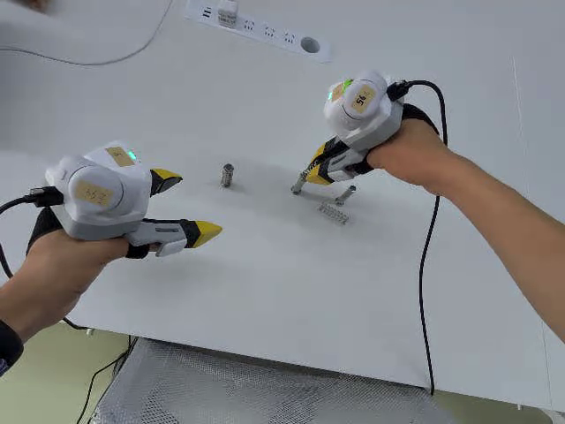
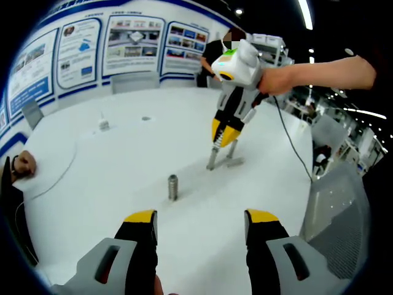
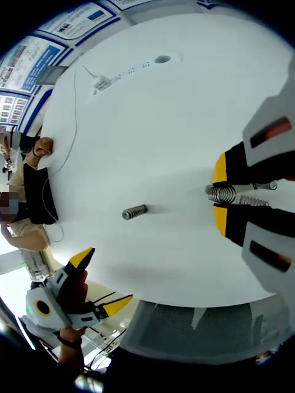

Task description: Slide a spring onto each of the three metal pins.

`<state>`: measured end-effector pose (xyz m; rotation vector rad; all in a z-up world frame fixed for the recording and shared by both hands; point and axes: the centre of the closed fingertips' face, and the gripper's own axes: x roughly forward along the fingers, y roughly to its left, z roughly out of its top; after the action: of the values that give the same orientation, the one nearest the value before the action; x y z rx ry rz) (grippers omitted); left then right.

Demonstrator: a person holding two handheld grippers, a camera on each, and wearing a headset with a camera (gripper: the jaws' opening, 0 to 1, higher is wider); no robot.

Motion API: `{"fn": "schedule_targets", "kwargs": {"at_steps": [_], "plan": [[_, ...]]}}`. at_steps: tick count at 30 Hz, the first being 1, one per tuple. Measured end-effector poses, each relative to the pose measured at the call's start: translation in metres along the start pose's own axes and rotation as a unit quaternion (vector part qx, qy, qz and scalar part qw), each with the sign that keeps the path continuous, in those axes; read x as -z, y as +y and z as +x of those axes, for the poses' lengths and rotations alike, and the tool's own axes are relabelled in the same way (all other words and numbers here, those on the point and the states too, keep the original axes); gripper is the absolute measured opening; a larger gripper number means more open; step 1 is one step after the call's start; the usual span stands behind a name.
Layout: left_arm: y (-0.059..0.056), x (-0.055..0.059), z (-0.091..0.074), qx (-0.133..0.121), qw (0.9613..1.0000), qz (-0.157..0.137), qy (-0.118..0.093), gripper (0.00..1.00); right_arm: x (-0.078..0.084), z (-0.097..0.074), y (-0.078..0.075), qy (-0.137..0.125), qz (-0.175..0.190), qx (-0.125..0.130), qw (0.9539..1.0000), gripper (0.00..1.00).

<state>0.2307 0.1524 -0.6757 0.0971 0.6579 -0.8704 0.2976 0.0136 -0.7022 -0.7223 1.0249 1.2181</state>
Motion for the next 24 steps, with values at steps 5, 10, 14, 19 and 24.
{"fn": "schedule_targets", "kwargs": {"at_steps": [5, 10, 14, 19, 24], "plan": [[0.000, 0.000, 0.000, 0.000, 1.0000, 0.000, 0.001, 0.59, 0.000, 0.003, 0.000, 0.002, -0.001, -0.002, 1.0000, 0.13], [0.000, 0.001, -0.001, -0.001, 1.0000, -0.001, 0.000, 0.58, -0.001, 0.006, 0.000, 0.002, -0.001, -0.005, 1.0000, 0.13], [0.001, 0.001, -0.001, -0.002, 1.0000, -0.002, 0.000, 0.58, -0.002, 0.009, 0.000, 0.003, -0.001, -0.006, 1.0000, 0.13], [0.001, 0.001, -0.001, -0.002, 1.0000, -0.001, 0.002, 0.58, -0.003, 0.012, 0.001, 0.002, -0.001, -0.008, 1.0000, 0.13], [0.001, 0.000, -0.001, -0.002, 1.0000, -0.002, 0.000, 0.58, -0.002, 0.015, 0.002, 0.003, 0.000, -0.008, 1.0000, 0.13]]}}
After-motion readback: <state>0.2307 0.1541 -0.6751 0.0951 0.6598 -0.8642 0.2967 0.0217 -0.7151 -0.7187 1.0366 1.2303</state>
